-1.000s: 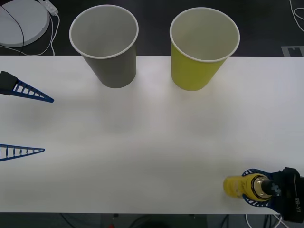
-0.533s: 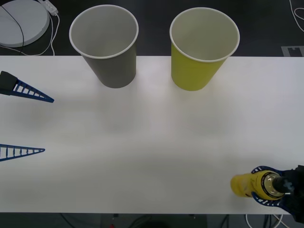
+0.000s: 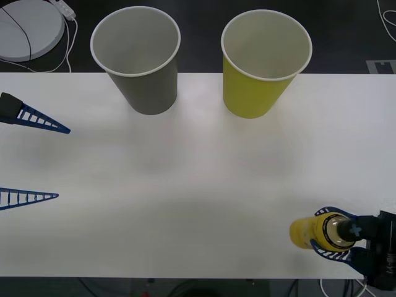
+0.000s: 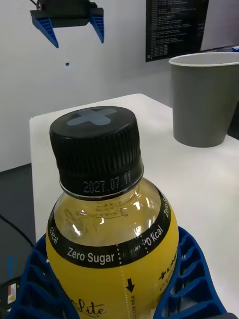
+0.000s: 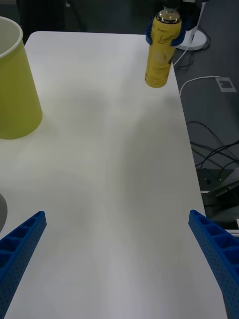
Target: Put the can into the green bin and the plastic bottle into the gray bin
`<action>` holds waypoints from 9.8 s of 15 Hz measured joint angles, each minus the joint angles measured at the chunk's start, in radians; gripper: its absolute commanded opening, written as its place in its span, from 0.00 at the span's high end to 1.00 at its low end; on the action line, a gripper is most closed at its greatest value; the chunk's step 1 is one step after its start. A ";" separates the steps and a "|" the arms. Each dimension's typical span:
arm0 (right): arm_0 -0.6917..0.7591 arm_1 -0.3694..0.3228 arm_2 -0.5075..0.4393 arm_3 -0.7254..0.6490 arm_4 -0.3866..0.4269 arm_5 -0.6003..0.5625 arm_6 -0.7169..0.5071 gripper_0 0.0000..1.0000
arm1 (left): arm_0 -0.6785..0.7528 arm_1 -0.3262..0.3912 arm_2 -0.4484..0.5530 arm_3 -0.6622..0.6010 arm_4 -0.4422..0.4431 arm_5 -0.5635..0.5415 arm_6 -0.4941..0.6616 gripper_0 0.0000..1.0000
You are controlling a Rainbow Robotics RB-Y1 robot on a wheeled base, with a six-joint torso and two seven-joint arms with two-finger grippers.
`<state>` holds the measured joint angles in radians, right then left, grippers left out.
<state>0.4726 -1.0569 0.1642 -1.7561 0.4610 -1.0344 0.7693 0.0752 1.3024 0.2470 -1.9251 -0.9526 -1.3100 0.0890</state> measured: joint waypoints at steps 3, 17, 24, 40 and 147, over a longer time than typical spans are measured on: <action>0.029 0.001 0.000 -0.099 -0.010 0.107 -0.008 1.00 | 0.000 0.000 0.000 0.000 0.000 0.000 0.000 0.00; 0.041 -0.027 0.020 -0.501 0.089 0.582 -0.266 1.00 | 0.000 0.000 0.000 0.000 0.000 0.000 0.000 0.00; 0.011 -0.070 0.023 -0.642 0.254 0.762 -0.553 1.00 | 0.000 0.000 0.000 0.000 0.000 0.000 0.000 0.00; -0.158 -0.284 -0.006 -0.720 0.395 0.834 -1.144 1.00 | 0.000 0.000 0.000 0.000 0.000 0.000 0.000 0.00; -2.382 0.772 0.868 1.175 1.138 -0.003 -2.321 0.30 | 0.000 0.000 0.000 0.000 0.000 0.000 0.000 0.00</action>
<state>-1.9098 -0.2853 1.0324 -0.5812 1.5989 -1.0371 -1.5514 0.0752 1.3024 0.2470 -1.9251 -0.9526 -1.3100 0.0890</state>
